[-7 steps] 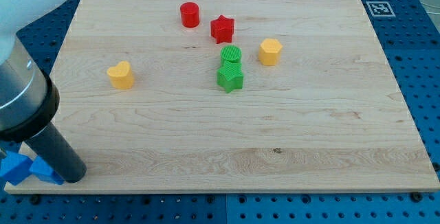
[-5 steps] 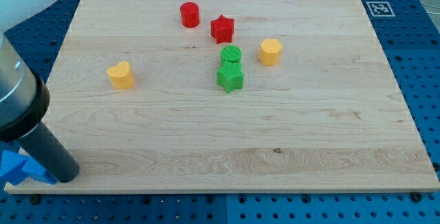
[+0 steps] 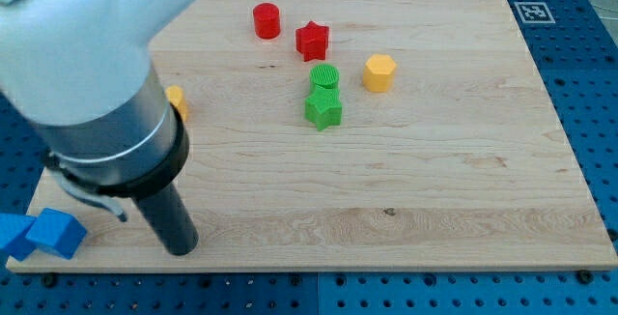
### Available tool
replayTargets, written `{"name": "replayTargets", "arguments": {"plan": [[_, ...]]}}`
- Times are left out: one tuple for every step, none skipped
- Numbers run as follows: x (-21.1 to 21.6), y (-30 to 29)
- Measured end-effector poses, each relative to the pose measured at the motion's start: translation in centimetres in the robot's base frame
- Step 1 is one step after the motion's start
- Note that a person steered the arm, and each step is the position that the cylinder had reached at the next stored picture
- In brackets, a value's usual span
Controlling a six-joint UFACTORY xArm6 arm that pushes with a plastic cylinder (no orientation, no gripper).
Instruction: Place the arm diagonally to the yellow heart
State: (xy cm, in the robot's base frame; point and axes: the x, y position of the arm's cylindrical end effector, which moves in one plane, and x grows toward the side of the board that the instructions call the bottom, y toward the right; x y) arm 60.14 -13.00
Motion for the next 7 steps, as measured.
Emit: {"name": "replayTargets", "arguments": {"plan": [[-1.8,0.0],[-2.0,0.0],[-2.0,0.0],[-4.5,-0.1],[-8.7,-0.3],[-11.5,-0.3],[-12.7,1.1]]}}
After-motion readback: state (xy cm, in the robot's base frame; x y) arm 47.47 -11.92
